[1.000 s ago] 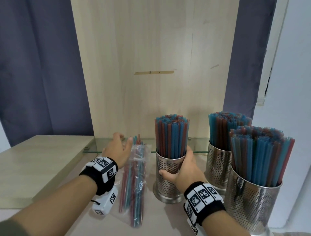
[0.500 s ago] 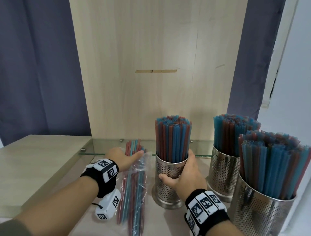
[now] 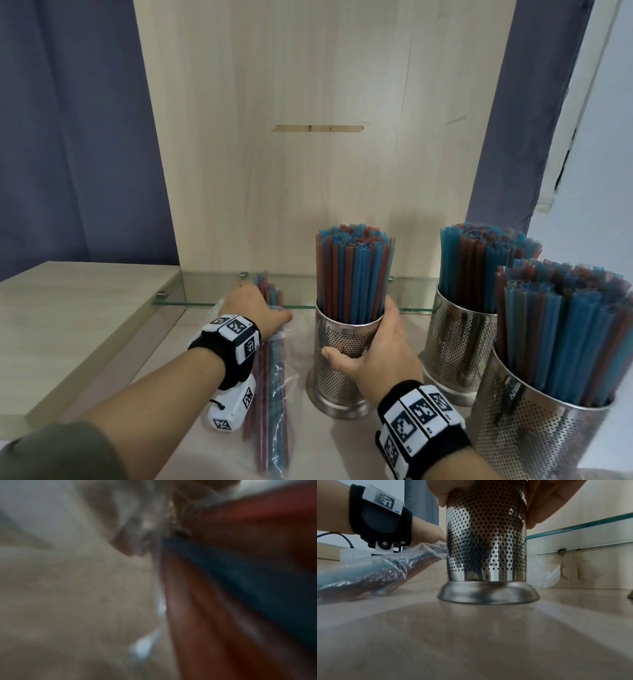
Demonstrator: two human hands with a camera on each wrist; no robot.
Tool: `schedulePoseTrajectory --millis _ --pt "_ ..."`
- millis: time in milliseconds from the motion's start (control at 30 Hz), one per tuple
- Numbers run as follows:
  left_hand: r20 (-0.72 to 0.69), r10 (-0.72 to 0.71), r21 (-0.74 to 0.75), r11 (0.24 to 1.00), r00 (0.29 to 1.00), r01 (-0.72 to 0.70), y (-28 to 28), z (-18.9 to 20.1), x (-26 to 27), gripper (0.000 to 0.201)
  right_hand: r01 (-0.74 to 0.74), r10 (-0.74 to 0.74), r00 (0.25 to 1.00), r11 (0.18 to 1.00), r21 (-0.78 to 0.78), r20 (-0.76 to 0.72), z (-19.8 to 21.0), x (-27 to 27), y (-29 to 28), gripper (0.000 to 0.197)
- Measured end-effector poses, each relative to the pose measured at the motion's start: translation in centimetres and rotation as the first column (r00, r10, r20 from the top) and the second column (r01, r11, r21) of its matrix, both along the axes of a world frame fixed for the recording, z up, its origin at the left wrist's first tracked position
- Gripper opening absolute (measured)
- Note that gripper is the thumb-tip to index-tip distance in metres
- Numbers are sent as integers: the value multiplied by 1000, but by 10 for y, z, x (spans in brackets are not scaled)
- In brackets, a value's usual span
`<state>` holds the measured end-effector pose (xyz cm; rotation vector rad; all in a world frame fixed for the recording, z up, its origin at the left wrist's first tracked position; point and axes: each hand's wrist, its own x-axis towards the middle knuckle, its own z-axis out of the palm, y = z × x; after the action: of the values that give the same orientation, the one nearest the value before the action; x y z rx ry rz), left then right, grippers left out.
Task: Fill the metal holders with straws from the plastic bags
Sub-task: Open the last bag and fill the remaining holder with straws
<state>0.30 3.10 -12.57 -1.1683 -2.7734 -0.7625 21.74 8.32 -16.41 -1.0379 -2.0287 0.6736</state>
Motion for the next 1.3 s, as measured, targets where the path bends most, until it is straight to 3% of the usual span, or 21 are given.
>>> schedulePoseTrajectory --millis 100,267,400,533,633,700,933,1033,1100,1200,1300 --pt "195 -32 150 989 980 2 -1 -7 -12 25 2 -2 1000 1000 -7 11 1 0 -1 113" --pt "409 -100 398 914 907 -78 -7 -5 -28 19 7 -7 1000 1000 -12 25 3 0 -2 112" --pt "500 -222 455 890 837 -35 -16 12 -31 16 1 -1 1000 1000 -24 27 4 1 -3 113" --pt "344 -367 557 821 864 127 -31 38 -21 23 3 -3 1000 1000 -24 23 5 1 -4 113" --pt "230 -439 694 699 868 170 -46 52 -3 26 5 -4 1000 1000 -29 18 4 1 -4 114" --pt "199 -442 718 673 875 177 -55 51 9 22 4 -3 1000 999 -33 17 5 1 -4 116" --pt "244 -454 567 784 857 254 -73 28 20 17 3 -2 1000 999 -50 19 9 1 -7 115" --pt "469 -457 527 831 756 176 -71 36 9 12 7 -6 1000 999 -52 21 10 2 -7 116" --pt "529 -470 547 826 707 140 -72 46 7 9 9 -8 1000 998 -55 20 9 2 -8 116" --pt "392 -436 556 814 811 169 -75 62 4 23 14 -12 1000 998 -56 26 9 1 -8 115" --pt "284 -430 591 782 857 197 -81 85 0 28 16 -15 1000 998 -61 23 8 0 -7 115"
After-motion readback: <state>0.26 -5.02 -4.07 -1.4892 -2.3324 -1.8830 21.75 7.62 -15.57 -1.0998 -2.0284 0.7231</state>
